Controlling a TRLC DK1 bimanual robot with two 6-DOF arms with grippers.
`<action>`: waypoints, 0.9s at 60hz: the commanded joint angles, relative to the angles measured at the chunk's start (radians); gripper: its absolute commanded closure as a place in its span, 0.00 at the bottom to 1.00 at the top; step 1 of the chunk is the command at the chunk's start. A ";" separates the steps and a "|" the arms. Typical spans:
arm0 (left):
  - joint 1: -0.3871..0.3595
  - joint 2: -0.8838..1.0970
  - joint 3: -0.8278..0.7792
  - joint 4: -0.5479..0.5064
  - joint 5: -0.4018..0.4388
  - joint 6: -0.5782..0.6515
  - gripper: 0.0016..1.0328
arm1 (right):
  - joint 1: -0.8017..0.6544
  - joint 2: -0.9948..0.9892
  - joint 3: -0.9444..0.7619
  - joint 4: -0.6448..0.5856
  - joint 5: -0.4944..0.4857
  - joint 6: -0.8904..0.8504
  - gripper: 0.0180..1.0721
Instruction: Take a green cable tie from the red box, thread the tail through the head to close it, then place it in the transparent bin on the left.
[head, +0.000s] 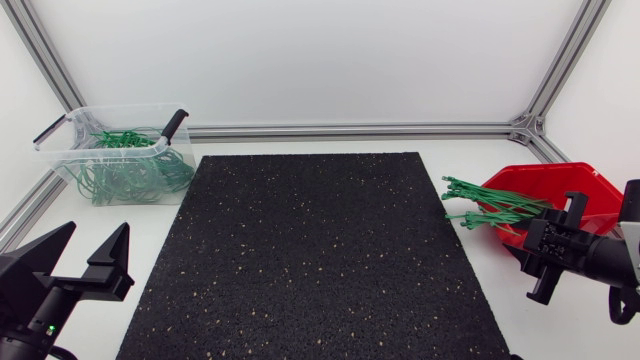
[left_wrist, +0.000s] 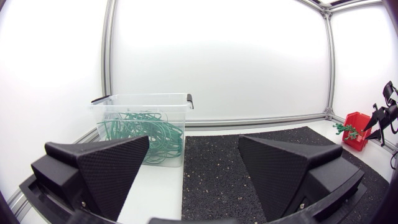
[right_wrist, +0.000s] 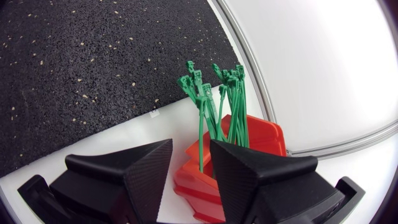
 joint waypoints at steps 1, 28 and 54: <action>-0.007 -0.002 -0.038 -0.026 -0.004 -0.022 0.03 | -0.009 0.002 -0.035 0.034 0.005 0.014 0.60; -0.009 -0.002 -0.038 -0.026 -0.004 -0.022 0.03 | -0.006 0.074 -0.065 0.179 0.025 0.033 0.94; -0.012 0.000 -0.038 -0.026 -0.004 -0.022 0.03 | 0.001 -0.017 0.051 -0.028 0.011 0.072 0.94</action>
